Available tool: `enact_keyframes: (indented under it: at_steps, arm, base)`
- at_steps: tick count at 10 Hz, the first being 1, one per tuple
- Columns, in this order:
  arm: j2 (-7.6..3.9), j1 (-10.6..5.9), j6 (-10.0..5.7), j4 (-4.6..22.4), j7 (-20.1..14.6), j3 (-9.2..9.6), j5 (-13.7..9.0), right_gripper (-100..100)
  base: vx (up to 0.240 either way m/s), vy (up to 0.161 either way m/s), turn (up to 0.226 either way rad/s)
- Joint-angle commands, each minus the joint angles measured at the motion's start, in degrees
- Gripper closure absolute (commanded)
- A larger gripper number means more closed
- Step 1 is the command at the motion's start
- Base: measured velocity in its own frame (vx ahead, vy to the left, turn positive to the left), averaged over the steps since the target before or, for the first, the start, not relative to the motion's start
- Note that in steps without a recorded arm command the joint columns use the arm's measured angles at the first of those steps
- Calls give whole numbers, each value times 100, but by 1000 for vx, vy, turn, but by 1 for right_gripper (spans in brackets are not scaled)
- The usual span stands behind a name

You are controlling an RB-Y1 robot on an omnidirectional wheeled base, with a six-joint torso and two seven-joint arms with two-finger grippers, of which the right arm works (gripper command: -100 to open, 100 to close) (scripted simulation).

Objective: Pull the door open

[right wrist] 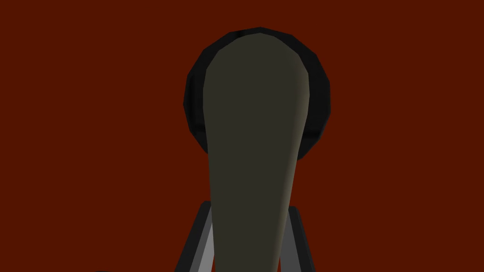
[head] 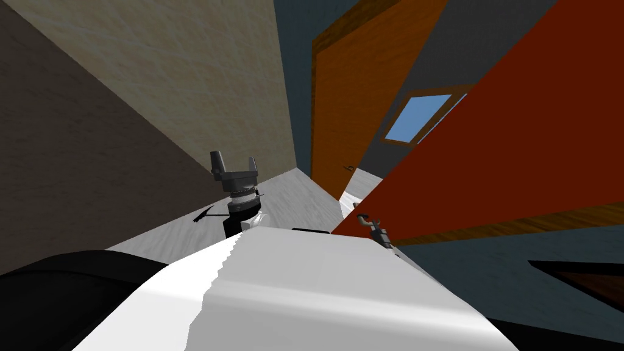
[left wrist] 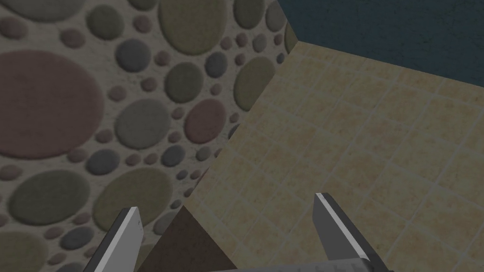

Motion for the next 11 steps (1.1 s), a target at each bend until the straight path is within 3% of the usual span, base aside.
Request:
enact_keyframes:
  at_steps: [1,3,4,11]
  arm:
    - [10,90,-130,-54,-43,70,43,100]
    - [-8,134,-271,5,-75,105,65,100]
    - [-51,80,-215,38,-63,47,30,100]
    - [50,-372,281,55,249,325,-418,100]
  base:
    - [-242,-75,192]
    - [-231,-57,168]
    - [-95,-25,6]
    - [-192,-46,150]
